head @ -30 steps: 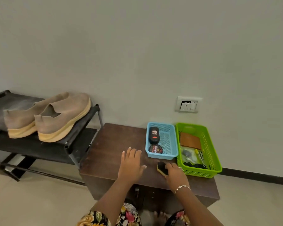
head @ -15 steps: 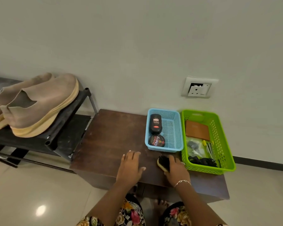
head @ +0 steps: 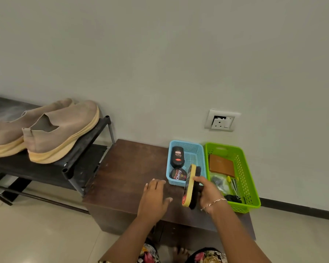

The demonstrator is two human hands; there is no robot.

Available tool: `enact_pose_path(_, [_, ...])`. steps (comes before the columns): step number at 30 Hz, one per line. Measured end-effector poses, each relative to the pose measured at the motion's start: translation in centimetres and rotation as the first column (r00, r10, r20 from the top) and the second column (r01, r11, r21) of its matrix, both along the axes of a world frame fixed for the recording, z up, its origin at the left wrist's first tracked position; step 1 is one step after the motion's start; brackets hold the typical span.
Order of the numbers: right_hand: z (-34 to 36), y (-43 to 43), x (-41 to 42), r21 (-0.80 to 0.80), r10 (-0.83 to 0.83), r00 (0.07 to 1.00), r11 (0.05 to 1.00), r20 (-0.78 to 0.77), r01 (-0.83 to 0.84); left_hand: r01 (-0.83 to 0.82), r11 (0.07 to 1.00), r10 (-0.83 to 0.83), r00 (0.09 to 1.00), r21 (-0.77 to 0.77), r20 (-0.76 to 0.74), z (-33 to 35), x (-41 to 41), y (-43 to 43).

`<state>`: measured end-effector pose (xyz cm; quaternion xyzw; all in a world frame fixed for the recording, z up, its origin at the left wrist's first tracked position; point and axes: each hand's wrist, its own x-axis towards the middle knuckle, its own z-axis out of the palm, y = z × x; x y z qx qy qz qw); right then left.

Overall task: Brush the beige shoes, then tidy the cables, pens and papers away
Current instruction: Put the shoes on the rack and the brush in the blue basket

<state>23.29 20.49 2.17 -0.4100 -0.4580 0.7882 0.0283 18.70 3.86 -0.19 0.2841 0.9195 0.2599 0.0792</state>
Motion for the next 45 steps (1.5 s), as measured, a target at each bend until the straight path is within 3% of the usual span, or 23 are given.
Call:
enact_pose_path(2, [0.5, 1.0, -1.1, -0.051, -0.014, 1.000, 0.999, -0.012, 0.013, 0.002, 1.000, -0.002, 1.000, 0.001, -0.022, 0.3, -0.6, 0.0])
enact_pose_path(5, [0.8, 2.2, -3.2, 0.014, 0.036, 0.999, 0.999, 0.023, -0.036, 0.010, 1.000, -0.011, 0.998, -0.021, -0.054, 0.4, -1.9, 0.0])
enact_pose_path(9, [0.7, 3.9, -6.6, 0.147, 0.054, 0.990, 0.986, 0.130, -0.073, 0.021, 0.999, -0.024, 0.997, -0.039, -0.074, 0.3, -4.1, 0.6])
enact_pose_path(11, [0.1, 4.9, -8.4, 0.291, 0.034, 0.979, 0.952, 0.203, -0.093, 0.040, 0.998, -0.044, 0.996, -0.057, -0.079, 0.1, -5.0, 1.0])
enact_pose_path(13, [-0.8, 5.8, -10.1, 0.490, 0.008, 0.959, 0.858, 0.284, -0.152, 0.061, 0.995, -0.067, 0.995, -0.078, -0.079, -0.4, -5.7, 1.4])
enact_pose_path(15, [-1.8, 6.3, -11.5, 0.655, -0.006, 0.916, 0.701, 0.402, -0.283, 0.077, 0.993, -0.084, 0.993, -0.089, -0.079, -1.0, -6.5, 1.8])
enact_pose_path(18, [-3.2, 6.7, -13.1, 0.753, -0.051, 0.871, 0.529, 0.489, -0.392, 0.089, 0.993, -0.094, 0.993, -0.071, -0.070, -1.7, -7.3, 2.5])
enact_pose_path(26, [-6.4, 7.2, -14.9, 0.757, -0.062, 0.809, 0.401, 0.584, -0.516, 0.091, 0.994, -0.092, 0.995, -0.053, -0.024, -3.6, -8.0, 3.1])
enact_pose_path(32, [-7.1, 6.6, -13.8, 0.728, -0.092, 0.722, 0.080, 0.686, -0.681, 0.081, 0.995, -0.081, 0.997, -0.052, -0.007, -4.2, -8.1, 3.1])
enact_pose_path(41, [-6.2, 6.0, -14.1, 0.676, -0.100, 0.680, -0.075, 0.726, -0.733, 0.065, 0.997, -0.065, 0.998, -0.051, 0.008, -4.4, -8.0, 2.8])
enact_pose_path(45, [-6.2, 6.3, -14.1, 0.624, -0.114, 0.627, -0.061, 0.771, -0.779, 0.050, 0.998, -0.049, 0.999, -0.045, 0.018, -4.3, -8.0, 2.8])
